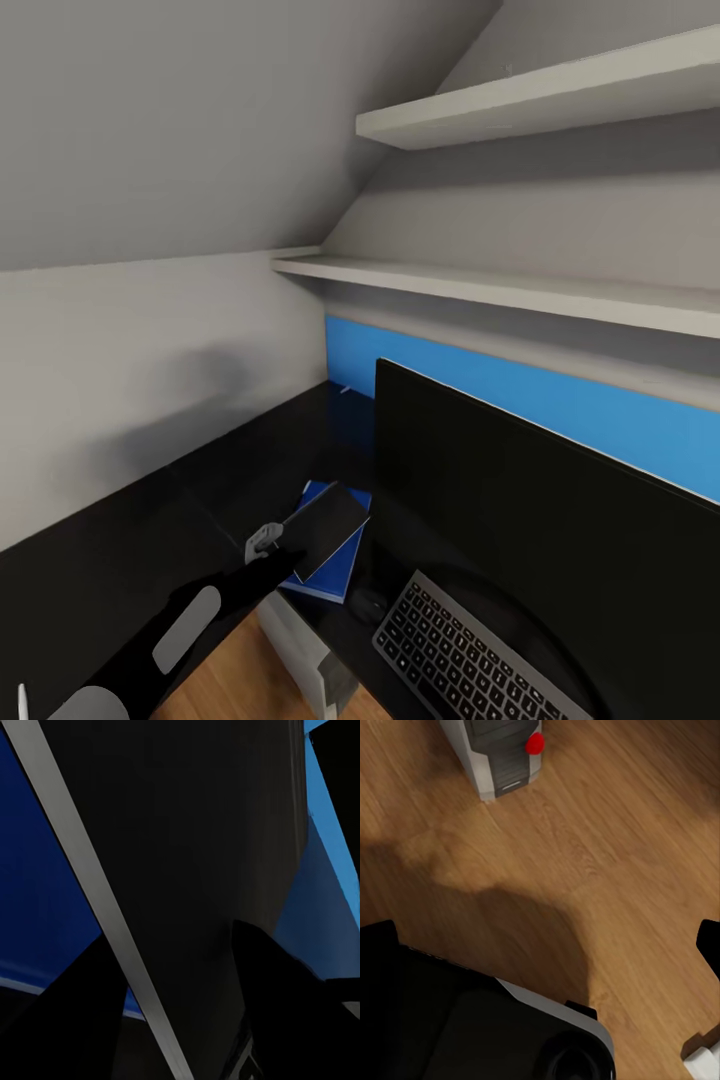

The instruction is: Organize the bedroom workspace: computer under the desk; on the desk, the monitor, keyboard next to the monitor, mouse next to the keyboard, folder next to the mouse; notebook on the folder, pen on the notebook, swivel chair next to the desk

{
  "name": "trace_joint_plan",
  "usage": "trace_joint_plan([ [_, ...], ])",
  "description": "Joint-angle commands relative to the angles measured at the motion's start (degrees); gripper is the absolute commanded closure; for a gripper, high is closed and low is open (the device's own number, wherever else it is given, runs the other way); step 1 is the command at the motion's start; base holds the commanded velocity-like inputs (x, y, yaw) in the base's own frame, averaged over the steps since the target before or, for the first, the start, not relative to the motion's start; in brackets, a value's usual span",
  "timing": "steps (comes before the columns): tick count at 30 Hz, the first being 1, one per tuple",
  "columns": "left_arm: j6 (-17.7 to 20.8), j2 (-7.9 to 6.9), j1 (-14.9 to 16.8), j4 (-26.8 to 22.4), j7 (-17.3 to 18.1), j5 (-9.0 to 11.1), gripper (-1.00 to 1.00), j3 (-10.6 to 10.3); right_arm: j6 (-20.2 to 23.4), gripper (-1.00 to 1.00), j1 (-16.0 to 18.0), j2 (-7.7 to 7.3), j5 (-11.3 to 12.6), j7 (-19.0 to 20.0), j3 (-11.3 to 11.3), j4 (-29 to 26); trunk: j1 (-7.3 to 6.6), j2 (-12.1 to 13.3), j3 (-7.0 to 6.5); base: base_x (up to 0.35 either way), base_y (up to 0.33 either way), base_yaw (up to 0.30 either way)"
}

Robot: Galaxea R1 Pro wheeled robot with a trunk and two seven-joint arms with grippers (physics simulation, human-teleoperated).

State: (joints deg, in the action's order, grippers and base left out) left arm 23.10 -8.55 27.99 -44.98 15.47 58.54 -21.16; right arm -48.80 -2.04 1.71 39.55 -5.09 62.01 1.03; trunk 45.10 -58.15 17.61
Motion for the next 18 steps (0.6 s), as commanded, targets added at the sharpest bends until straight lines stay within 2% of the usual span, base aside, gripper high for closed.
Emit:
trace_joint_plan([
  [1,0.2,-0.06,0.0,0.0,0.0,0.5,1.00,-0.2,-0.2,-1.00,0.0,0.04,-0.1,-0.5,0.5,0.1,0.23,-0.5,0.24,0.000,0.000,0.000],
  [16,0.2,-0.31,0.0,0.0,0.0,0.6,1.00,-0.1,-0.2,-1.00,0.0,0.04,-0.1,-0.5,0.6,0.1,0.23,-0.5,0.24,0.000,0.000,0.000],
  [18,0.2,-0.32,0.0,0.0,0.0,0.6,1.00,-0.1,-0.2,-1.00,0.0,0.04,-0.1,-0.5,0.6,0.1,0.67,-1.3,0.60,0.000,0.000,0.000],
])
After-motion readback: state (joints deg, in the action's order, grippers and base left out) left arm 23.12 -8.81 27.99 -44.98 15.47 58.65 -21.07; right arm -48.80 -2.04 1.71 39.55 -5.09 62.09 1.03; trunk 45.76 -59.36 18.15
